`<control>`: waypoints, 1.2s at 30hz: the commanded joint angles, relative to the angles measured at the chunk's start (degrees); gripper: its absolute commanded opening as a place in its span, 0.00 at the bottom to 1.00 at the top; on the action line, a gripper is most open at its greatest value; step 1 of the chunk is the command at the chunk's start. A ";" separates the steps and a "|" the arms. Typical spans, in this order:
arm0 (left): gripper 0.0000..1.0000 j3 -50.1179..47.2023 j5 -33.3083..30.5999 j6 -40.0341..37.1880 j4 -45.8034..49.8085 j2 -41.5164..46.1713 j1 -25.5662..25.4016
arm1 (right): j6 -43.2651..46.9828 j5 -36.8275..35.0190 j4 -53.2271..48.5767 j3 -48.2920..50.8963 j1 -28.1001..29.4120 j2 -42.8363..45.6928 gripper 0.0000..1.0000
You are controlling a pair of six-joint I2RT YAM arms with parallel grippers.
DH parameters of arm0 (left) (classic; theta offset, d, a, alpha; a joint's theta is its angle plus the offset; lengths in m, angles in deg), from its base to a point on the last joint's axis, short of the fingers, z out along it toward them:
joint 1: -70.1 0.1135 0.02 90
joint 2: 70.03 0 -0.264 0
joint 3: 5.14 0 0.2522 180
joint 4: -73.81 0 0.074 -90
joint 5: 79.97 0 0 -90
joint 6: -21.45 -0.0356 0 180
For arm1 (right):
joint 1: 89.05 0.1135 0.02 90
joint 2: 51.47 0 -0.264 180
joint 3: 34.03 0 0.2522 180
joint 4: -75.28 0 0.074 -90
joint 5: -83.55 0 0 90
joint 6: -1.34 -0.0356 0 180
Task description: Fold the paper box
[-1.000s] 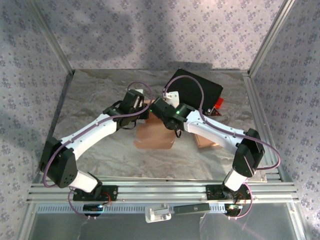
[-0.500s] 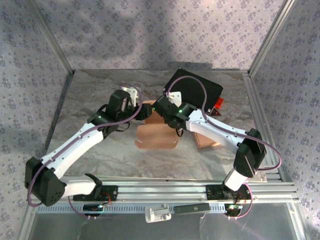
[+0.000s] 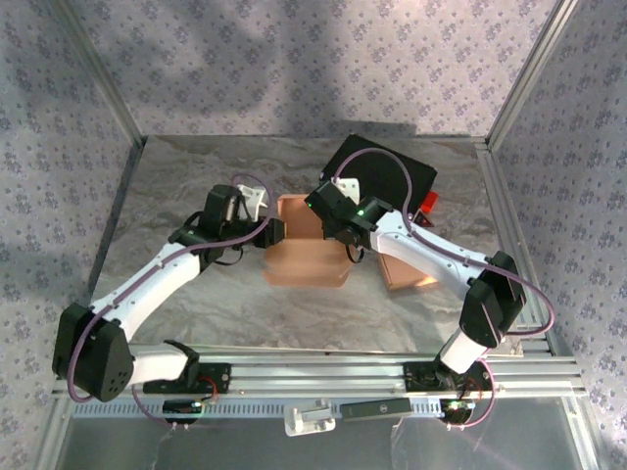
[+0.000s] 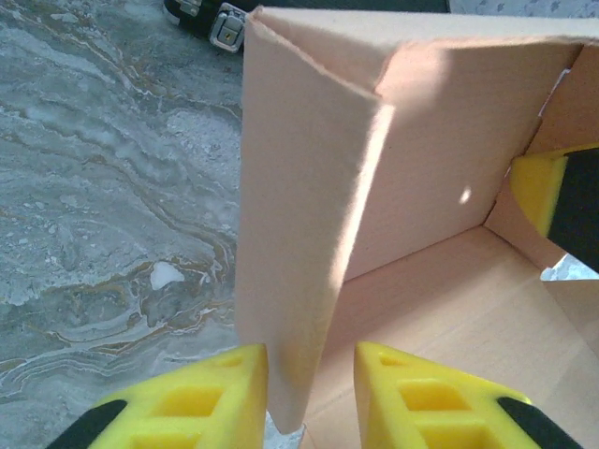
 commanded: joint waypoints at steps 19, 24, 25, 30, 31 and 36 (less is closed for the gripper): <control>0.35 -1.22 6.24 -7.71 -1.70 2.00 3.21 | 0.77 3.20 0.84 0.21 -1.11 0.93 0.00; 0.29 -0.77 8.30 -8.62 -1.38 0.70 4.06 | 0.86 3.74 1.03 0.12 -1.15 0.92 0.00; 0.27 -0.77 8.61 -8.47 -1.79 0.49 4.28 | 0.86 3.80 1.11 0.20 -1.13 0.94 0.00; 0.17 -0.16 9.33 -8.01 -2.58 -0.97 4.28 | 0.92 4.10 1.40 0.19 -1.15 0.77 0.00; 0.16 -0.11 9.38 -7.88 -2.90 -1.16 4.16 | 0.95 4.11 1.44 0.20 -1.18 0.77 0.00; 0.05 -0.31 6.21 -7.59 -3.16 -1.10 2.61 | 0.95 4.02 1.40 -0.15 -1.01 0.58 0.00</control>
